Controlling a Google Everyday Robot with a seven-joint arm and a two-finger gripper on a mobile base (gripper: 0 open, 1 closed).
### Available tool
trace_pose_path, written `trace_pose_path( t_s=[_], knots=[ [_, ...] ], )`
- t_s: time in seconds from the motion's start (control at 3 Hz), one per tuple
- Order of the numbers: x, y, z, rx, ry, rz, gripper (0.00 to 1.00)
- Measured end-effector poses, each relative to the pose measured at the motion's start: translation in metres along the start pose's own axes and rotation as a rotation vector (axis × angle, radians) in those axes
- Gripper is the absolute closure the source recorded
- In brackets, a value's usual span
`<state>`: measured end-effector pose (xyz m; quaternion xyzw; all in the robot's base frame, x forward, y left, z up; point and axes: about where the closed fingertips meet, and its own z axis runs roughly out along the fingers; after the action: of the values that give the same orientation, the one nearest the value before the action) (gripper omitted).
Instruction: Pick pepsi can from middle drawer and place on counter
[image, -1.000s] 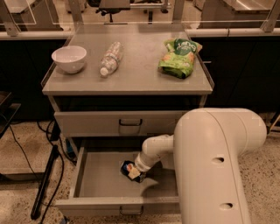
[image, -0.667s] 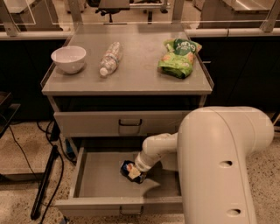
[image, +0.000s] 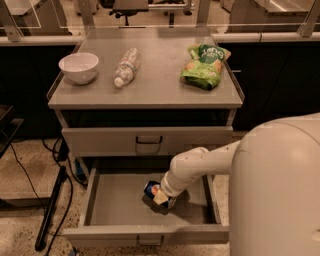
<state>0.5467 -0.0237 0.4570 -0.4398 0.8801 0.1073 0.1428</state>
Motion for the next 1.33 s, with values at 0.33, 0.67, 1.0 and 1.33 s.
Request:
trace_pose_path(
  t_s=[0.33, 0.67, 1.0, 1.33],
  knots=[
    [-0.001, 0.001, -0.008, 0.007, -0.002, -0.005, 1.00],
    [-0.004, 0.000, -0.010, 0.006, -0.011, -0.021, 1.00],
    [-0.005, 0.004, -0.038, 0.045, -0.027, -0.057, 1.00],
    [-0.003, 0.009, -0.090, 0.112, -0.050, -0.095, 1.00]
  ],
)
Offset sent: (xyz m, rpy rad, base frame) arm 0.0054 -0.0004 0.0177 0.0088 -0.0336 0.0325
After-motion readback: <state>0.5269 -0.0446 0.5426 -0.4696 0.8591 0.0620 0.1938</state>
